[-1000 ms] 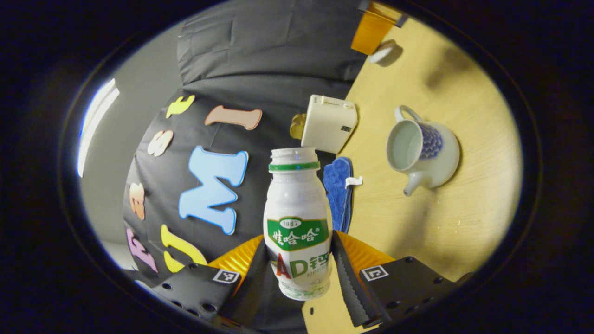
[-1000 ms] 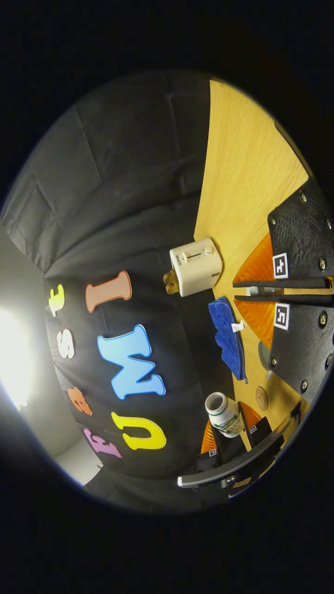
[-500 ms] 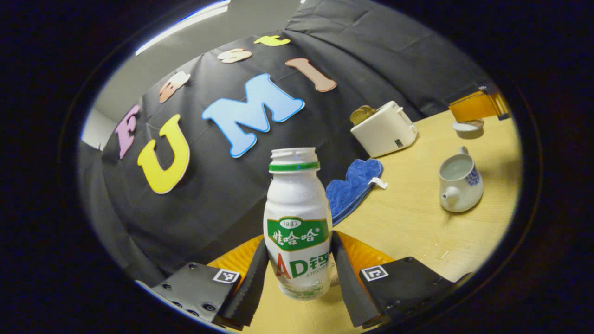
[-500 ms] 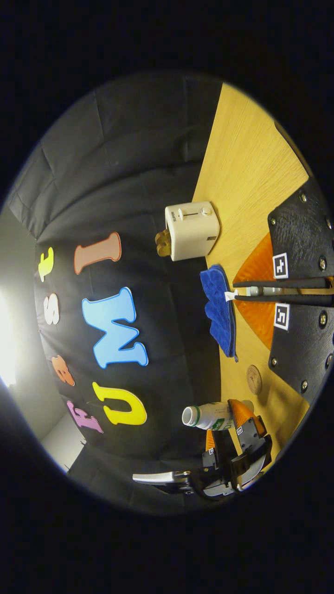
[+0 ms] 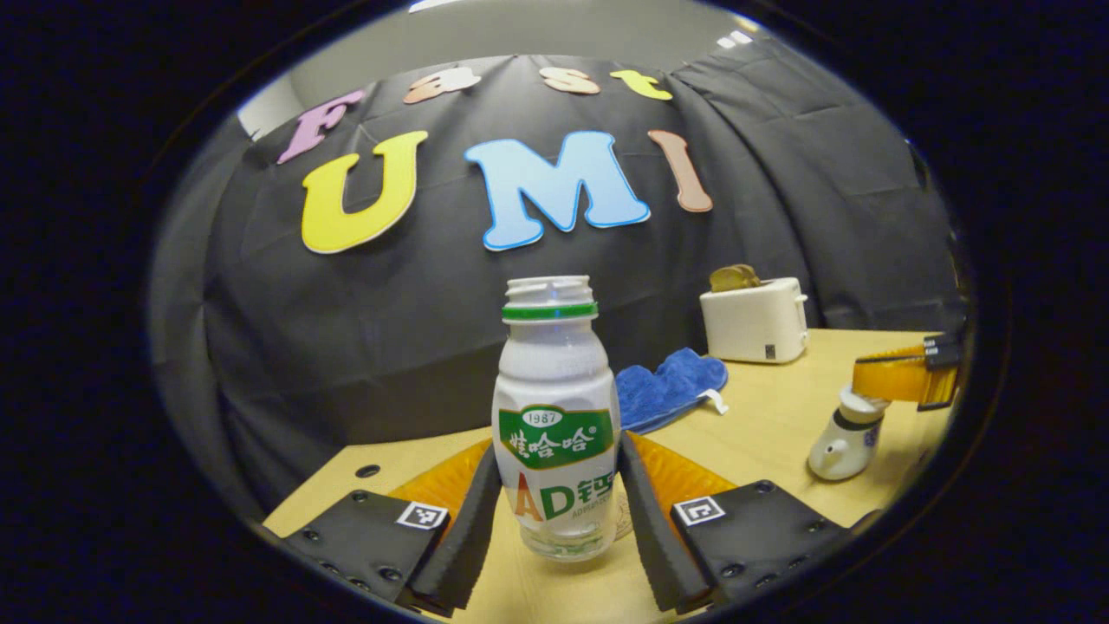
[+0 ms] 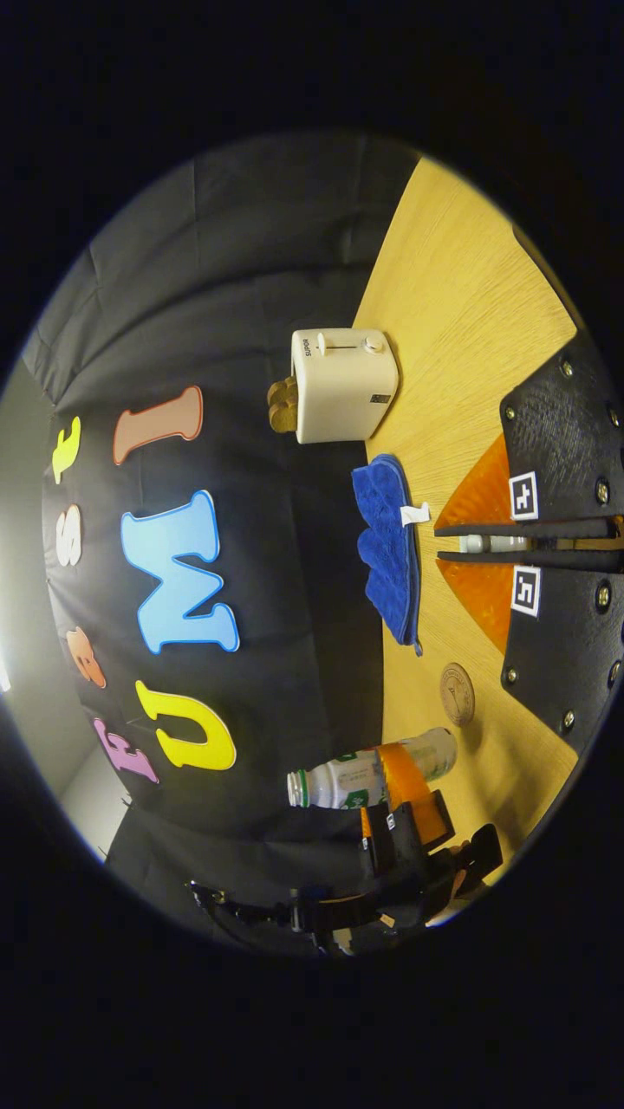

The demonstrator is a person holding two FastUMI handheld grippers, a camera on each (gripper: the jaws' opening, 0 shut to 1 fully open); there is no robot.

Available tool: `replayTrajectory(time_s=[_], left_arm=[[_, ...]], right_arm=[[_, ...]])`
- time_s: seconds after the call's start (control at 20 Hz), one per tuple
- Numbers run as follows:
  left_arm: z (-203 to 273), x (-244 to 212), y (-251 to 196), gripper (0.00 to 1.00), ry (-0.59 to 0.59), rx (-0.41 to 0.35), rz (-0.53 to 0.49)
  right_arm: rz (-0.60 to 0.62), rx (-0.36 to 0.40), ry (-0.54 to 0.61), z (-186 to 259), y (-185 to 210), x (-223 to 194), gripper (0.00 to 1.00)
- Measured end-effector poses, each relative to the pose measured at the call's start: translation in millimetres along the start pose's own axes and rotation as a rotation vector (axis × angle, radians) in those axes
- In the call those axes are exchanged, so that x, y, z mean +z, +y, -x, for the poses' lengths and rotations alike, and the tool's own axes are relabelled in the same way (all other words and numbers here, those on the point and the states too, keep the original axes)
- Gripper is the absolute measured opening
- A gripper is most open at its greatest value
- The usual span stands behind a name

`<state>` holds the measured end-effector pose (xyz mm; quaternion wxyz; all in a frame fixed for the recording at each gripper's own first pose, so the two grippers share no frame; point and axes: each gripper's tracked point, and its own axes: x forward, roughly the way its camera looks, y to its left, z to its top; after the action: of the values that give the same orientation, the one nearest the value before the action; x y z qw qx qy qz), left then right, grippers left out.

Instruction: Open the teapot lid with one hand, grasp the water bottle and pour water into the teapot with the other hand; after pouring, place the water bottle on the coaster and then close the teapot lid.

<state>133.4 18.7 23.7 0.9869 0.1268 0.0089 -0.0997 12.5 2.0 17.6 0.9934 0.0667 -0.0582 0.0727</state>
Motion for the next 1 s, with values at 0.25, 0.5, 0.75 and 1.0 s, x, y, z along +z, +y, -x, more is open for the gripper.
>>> replayTrajectory(time_s=[0.25, 0.5, 0.75, 1.0], left_arm=[[-9.4, 3.4, 12.8, 0.84, -0.007, -0.002, 0.052], [-23.3, -0.2, 6.7, 0.84, 0.002, -0.035, 0.109], [-45.0, -13.5, 5.2, 0.8, 0.034, -0.06, 0.198], [-58.5, -30.8, 1.5, 0.84, 0.069, -0.055, 0.182]], right_arm=[[0.029, -0.015, 0.029, -4.0, -2.0, -10.0, 0.05], [0.03, -0.015, 0.045, -4.7, -2.1, -16.8, 0.05], [-0.009, 0.014, 0.041, -0.3, 2.9, -17.5, 0.18], [0.0, -0.022, -0.02, 9.2, -6.1, -1.0, 0.83]])
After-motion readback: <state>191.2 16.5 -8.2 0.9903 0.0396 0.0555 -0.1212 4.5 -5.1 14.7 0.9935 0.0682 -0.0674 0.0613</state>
